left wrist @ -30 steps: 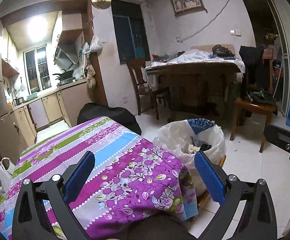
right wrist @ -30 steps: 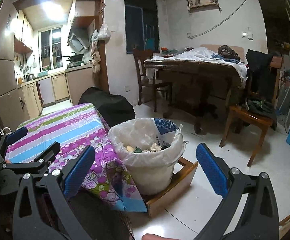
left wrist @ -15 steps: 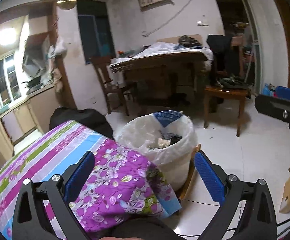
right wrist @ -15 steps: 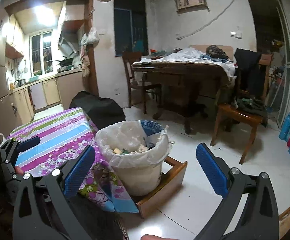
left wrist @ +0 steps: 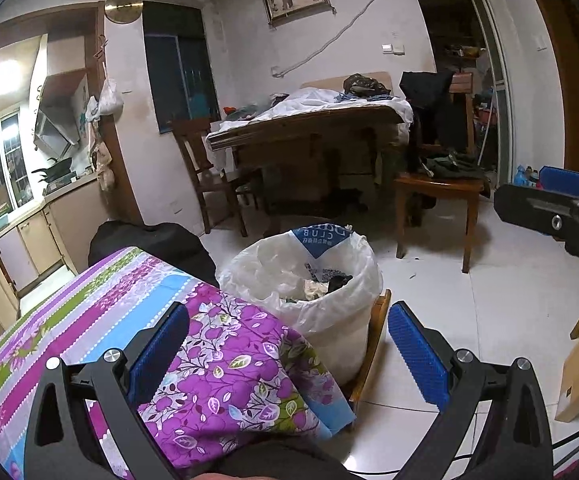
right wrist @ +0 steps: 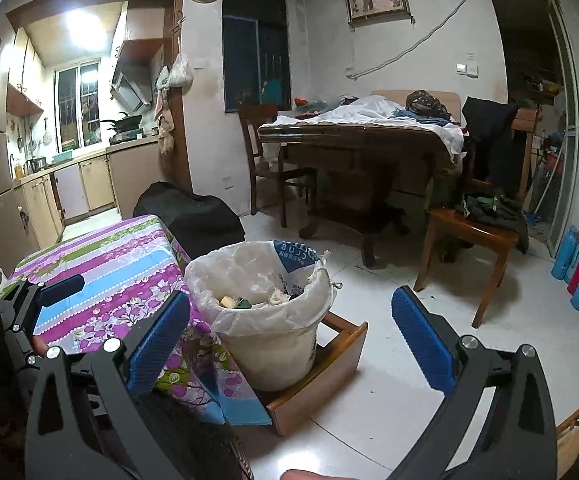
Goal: Collect trash
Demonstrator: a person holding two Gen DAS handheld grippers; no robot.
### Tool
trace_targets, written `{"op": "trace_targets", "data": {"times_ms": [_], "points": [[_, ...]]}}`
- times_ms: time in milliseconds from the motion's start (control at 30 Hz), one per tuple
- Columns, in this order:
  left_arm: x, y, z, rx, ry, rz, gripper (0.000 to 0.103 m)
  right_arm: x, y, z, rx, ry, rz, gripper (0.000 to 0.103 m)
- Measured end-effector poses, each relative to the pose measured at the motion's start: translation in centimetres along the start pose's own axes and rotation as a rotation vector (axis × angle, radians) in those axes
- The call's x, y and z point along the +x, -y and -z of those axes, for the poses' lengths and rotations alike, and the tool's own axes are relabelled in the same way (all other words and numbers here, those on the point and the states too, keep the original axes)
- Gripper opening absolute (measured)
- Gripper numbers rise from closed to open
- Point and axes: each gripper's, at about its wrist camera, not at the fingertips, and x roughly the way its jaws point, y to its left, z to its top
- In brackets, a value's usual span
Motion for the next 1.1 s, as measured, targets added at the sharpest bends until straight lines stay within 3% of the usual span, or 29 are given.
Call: {"op": "trace_targets", "data": {"times_ms": [533,833,1100], "points": [[0.3,-0.5,0.4,-0.027,-0.01,0.0,0.099,1.0,-0.7,0.4,-0.034,-0.033,0.011,0.098],[-0.5,-0.8,0.7,-0.046,0.033,-0.055,0.099,1.3,-0.8,0.6,-0.037,-0.045,0.005,0.098],[-0.7,-1.4,0.7,-0.077,0.025,-0.071,0.099,1.5,-0.9,0.7,-0.037,-0.053,-0.012,0.098]]}}
